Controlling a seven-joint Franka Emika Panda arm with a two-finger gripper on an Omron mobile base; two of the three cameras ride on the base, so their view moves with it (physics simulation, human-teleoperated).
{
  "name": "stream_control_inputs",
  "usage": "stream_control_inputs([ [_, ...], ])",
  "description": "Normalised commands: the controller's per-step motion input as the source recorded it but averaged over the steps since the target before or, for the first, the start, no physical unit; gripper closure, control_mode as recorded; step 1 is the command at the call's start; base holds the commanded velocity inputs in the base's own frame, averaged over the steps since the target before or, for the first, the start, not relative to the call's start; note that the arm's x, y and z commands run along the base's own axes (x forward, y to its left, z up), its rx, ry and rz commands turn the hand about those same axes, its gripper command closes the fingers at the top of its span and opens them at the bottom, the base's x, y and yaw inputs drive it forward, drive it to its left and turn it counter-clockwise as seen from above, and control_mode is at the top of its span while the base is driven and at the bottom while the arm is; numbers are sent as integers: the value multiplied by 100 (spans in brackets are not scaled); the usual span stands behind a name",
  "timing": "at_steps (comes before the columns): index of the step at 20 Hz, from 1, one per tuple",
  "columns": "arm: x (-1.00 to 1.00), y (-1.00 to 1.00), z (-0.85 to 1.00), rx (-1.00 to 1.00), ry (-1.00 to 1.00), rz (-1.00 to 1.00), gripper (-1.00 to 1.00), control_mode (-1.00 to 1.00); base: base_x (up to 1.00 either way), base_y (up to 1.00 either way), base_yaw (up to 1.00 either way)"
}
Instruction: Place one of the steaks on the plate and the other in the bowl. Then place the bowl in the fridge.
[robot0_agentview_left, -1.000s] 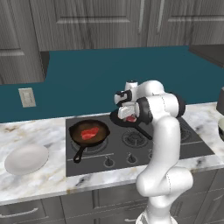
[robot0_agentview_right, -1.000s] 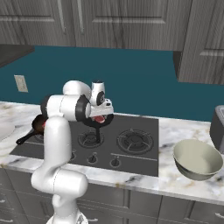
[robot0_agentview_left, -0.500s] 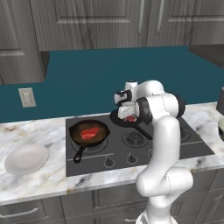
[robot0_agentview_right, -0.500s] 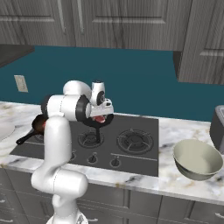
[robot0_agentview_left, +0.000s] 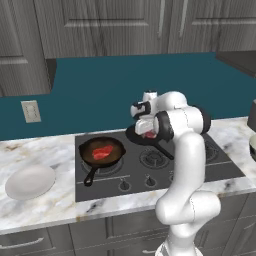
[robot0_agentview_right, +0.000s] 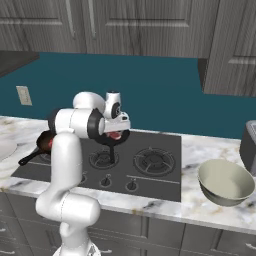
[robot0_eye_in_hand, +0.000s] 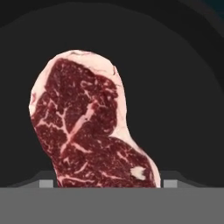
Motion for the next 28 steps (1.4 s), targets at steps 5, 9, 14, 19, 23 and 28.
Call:
stream_control_inputs([
  [5, -24, -30, 14, 5, 0, -5, 100, -100, 0, 0, 0],
  [9, -67, -28, 26, 6, 0, -10, 100, -100, 0, 0, 0],
  [14, -87, -6, 33, 9, -6, -10, 100, -100, 0, 0, 0],
  [19, -98, -13, 46, 6, -14, -8, 100, -100, 0, 0, 0],
  [23, -86, -31, 37, 0, -9, -4, 100, -100, 0, 0, 0],
  [28, -81, -21, 39, -6, -5, -1, 100, -100, 0, 0, 0],
])
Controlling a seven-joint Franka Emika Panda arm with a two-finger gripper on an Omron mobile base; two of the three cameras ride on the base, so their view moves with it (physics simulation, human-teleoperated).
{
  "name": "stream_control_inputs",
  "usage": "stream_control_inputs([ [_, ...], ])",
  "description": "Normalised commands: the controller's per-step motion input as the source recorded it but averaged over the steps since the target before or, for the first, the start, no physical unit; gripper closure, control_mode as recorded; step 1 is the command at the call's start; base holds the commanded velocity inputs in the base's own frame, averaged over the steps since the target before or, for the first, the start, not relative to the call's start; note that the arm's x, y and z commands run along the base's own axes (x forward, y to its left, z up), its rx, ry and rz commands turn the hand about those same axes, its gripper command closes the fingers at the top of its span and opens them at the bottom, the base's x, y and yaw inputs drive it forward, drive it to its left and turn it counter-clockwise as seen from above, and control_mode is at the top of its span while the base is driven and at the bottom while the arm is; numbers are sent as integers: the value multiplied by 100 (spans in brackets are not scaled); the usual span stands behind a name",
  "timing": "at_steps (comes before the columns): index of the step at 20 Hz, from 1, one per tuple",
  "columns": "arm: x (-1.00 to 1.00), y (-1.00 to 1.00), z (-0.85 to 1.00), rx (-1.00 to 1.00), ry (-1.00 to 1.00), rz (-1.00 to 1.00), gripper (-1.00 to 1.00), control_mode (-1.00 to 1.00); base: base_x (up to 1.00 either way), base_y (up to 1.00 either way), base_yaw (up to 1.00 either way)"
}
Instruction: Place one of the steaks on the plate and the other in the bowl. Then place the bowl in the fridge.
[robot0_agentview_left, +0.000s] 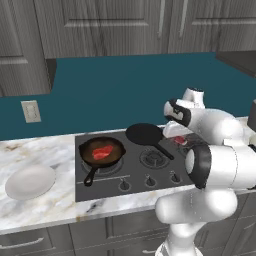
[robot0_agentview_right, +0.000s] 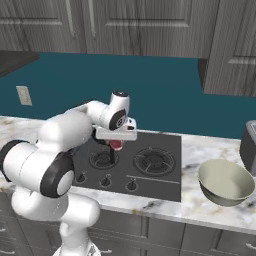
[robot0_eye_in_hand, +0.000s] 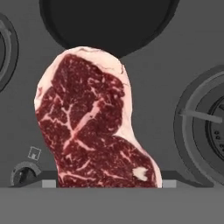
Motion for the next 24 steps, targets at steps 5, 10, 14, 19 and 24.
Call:
stream_control_inputs([
  [5, -64, -2, 53, -12, 0, 0, 100, -100, 0, 0, 0],
  [10, -75, 3, 12, -3, 0, 0, 100, -100, 0, 0, 0],
  [14, -62, 0, 0, 0, 0, -1, 100, -100, 0, 0, 0],
  [19, -1, 1, 0, 0, 0, 0, 100, -100, 0, 0, 0],
  [24, 0, 0, 0, 0, 0, 0, 100, 100, 0, -2, 0],
])
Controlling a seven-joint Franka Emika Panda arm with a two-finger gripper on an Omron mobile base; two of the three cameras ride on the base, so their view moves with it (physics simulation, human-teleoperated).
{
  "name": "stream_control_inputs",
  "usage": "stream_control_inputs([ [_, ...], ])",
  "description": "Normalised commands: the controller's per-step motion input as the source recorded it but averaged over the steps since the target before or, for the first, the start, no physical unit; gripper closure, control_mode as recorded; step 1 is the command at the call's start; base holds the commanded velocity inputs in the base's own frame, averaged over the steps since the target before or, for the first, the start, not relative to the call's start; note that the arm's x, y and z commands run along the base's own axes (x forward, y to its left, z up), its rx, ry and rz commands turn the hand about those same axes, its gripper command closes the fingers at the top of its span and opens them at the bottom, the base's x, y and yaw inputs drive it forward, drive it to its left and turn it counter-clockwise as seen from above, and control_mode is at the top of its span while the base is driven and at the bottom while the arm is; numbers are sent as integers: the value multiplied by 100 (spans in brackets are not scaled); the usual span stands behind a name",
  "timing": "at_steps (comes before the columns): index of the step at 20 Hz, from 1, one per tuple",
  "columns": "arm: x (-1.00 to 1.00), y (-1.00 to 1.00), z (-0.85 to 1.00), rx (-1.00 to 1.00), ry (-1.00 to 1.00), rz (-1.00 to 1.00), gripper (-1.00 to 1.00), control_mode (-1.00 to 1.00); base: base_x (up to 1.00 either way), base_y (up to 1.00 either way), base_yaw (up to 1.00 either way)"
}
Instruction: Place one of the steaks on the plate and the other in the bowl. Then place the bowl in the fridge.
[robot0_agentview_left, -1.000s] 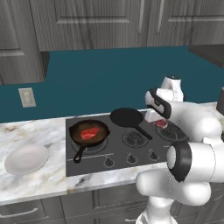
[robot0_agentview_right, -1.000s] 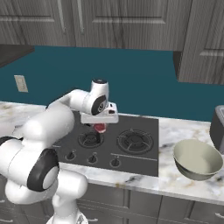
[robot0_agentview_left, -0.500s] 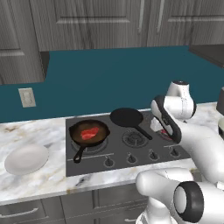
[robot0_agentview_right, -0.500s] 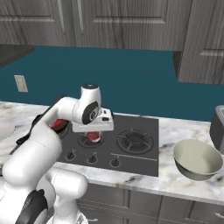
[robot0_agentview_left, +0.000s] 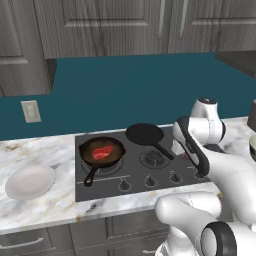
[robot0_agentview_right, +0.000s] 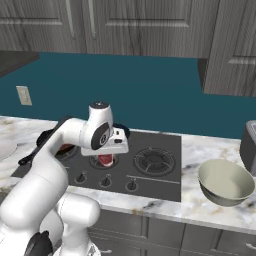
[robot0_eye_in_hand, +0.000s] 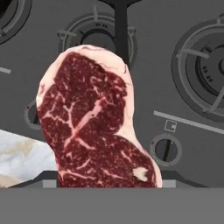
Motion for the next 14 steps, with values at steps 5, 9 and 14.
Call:
stream_control_inputs([
  [5, 0, 0, 0, 0, 0, 0, 100, 100, 0, -60, -1],
  [9, 0, 0, 0, 0, 0, 0, 100, 100, 0, -78, -1],
  [14, 0, 0, 0, 0, 0, 0, 100, 100, 0, -73, 0],
])
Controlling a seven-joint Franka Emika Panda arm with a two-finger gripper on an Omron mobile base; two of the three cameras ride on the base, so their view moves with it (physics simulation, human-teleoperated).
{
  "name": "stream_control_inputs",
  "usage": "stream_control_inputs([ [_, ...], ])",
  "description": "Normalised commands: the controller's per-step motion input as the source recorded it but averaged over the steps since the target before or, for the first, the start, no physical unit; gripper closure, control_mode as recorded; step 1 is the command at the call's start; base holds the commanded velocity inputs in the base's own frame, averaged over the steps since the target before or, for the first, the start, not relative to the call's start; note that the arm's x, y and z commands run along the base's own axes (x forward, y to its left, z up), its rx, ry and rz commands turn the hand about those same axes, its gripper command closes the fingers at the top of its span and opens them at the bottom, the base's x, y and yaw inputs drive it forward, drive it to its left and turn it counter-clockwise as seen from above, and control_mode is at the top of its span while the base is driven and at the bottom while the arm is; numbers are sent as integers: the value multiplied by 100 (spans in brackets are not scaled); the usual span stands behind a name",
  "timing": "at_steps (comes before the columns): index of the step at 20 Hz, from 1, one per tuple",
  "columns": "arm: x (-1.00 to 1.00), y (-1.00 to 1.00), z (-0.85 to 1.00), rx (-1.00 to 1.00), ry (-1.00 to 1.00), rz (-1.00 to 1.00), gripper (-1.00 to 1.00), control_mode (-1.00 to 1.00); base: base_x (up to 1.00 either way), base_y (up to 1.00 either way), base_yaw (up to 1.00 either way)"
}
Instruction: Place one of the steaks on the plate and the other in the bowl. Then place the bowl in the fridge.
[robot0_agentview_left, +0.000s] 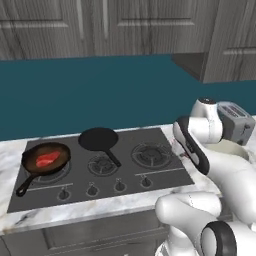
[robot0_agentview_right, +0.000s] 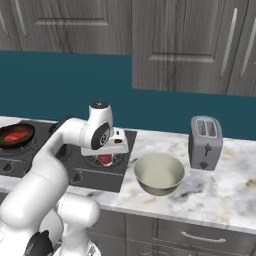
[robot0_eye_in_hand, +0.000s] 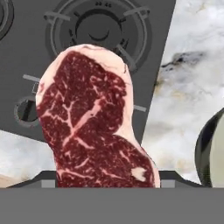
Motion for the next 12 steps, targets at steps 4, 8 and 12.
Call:
stream_control_inputs([
  [4, 0, 0, 0, 0, 0, 0, 100, 100, 0, -62, -1],
  [8, 10, -69, -13, 0, 0, -1, 100, -100, 0, 0, 0],
  [12, 46, -59, -8, 0, 6, 0, 100, -100, 0, 0, 0],
])
